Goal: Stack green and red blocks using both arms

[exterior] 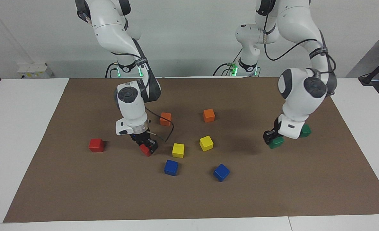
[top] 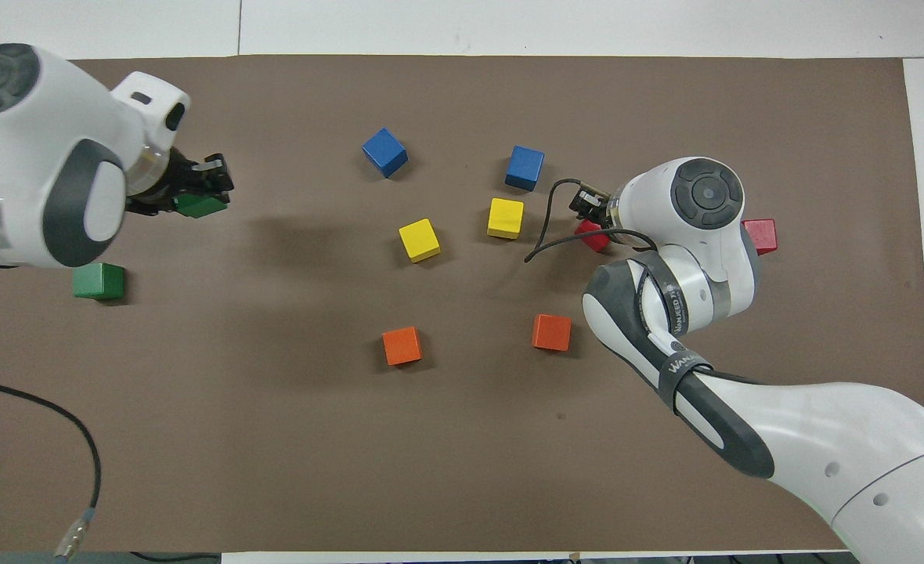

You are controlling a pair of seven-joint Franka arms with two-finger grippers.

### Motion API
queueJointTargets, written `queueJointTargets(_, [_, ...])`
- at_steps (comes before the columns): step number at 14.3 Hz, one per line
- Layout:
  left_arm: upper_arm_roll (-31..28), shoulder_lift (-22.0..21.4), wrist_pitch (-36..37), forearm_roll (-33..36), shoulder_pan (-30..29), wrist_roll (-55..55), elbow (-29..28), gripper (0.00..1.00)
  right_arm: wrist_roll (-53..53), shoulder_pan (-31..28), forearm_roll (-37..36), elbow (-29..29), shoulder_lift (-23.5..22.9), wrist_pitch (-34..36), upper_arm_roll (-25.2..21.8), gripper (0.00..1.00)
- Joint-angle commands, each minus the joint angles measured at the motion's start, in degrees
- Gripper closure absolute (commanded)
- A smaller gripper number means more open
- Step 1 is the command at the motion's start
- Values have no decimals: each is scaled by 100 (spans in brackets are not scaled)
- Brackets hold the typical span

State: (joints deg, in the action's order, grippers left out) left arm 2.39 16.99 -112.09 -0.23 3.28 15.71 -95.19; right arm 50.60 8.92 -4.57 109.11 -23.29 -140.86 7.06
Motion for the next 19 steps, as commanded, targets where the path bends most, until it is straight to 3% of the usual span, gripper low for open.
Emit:
queueJointTargets(1, [51,-564,178,14,-659,-1495,-509,100,-479,-75,-17,-74,52,294,33,99])
queueJointTargets(5, [51,-810,-93,-12,-1434,-3106,-1018,100,-1786,-468,-17,-363,622,1489,-3,100])
queueJointTargets(9, [51,-1171,-1261,-29,-1743,-3128,-2107,100,-4122,-1216,-8,-803,825,2176,-2,100])
queueJointTargets(13, [51,-1172,-1641,-30,-1725,-2494,-2399,100,-5137,-1709,-8,-681,887,2037,-2,100])
queueJointTargets(19, [51,-1049,-2001,-30,-1752,-2529,-2557,100,-5385,-1982,0,-119,1045,1563,6,100])
